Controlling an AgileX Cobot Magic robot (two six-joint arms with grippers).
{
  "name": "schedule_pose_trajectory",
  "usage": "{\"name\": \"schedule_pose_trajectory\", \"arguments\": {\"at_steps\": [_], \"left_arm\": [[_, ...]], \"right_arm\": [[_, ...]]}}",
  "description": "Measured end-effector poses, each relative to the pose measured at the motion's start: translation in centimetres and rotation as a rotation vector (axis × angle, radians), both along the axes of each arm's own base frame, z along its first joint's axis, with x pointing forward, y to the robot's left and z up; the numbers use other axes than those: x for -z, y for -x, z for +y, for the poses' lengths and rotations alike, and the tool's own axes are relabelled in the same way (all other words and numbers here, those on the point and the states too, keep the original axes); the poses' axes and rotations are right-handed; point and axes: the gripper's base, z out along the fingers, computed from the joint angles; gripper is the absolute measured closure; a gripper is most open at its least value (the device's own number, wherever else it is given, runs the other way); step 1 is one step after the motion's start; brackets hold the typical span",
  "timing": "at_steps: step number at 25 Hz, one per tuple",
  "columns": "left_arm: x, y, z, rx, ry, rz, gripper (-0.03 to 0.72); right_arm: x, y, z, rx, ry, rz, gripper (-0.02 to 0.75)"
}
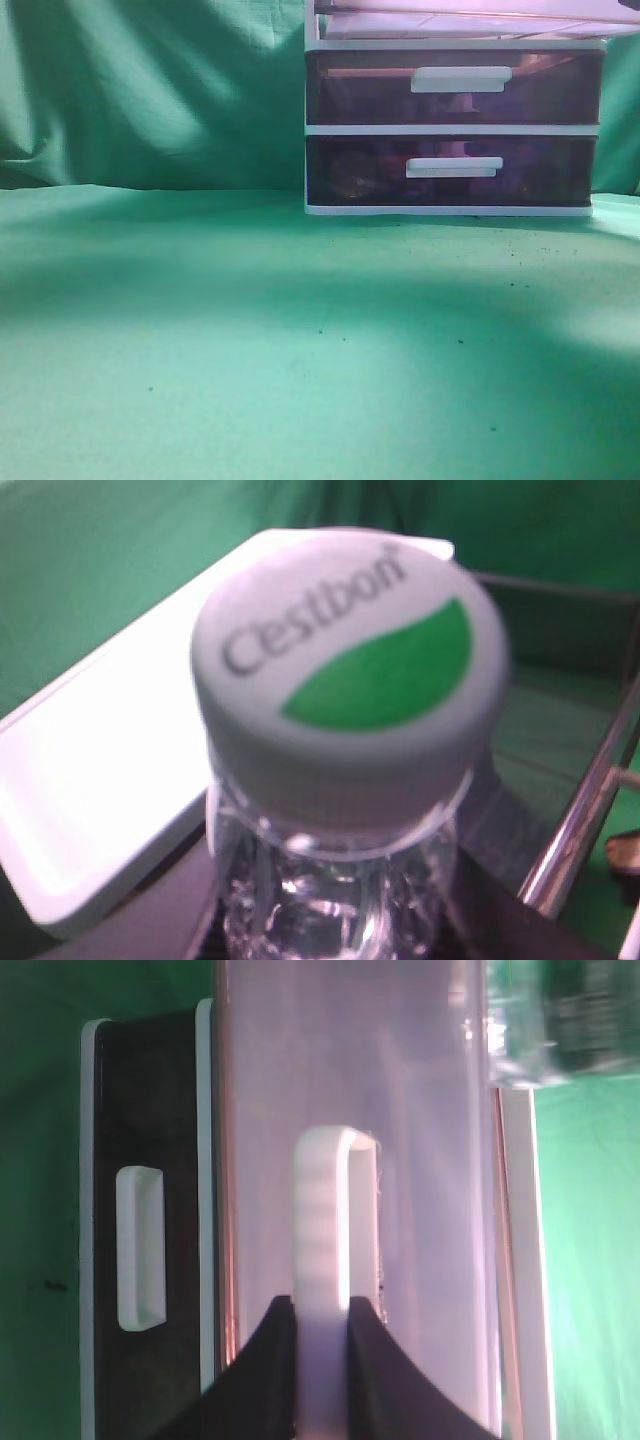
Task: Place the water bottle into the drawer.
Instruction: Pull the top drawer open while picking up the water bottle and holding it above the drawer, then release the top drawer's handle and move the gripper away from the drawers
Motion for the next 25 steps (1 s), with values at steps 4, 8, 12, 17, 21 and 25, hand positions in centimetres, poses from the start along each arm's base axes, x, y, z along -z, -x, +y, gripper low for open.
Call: {"name": "schedule_pose_trajectory", "arguments": {"at_steps": [4, 8, 12, 17, 21, 25], "left_arm": [[2.7, -2.0, -1.1, -0.017, -0.145, 0.034, 0.416], [3.8, -2.7, -1.3, -0.034, -0.223, 0.021, 0.416], [3.7, -3.0, -1.0, -0.058, -0.293, -0.045, 0.416], [4.3, -3.4, -1.5, -0.061, -0.348, -0.097, 0.416], [5.3, -4.0, -1.9, -0.060, -0.370, -0.105, 0.416], [6.1, -4.4, -2.2, -0.057, -0.386, -0.098, 0.416]], "right_arm": [[0.0, 0.0, 0.0, 0.000, 0.002, 0.001, 0.641], [0.0, 0.0, 0.0, 0.000, 0.007, 0.001, 0.641], [0.0, 0.0, 0.0, -0.001, 0.009, 0.001, 0.641], [0.0, 0.0, 0.0, 0.000, 0.010, 0.002, 0.641], [0.0, 0.0, 0.0, -0.001, 0.012, 0.003, 0.641], [0.0, 0.0, 0.0, 0.001, 0.012, 0.005, 0.641]]}}
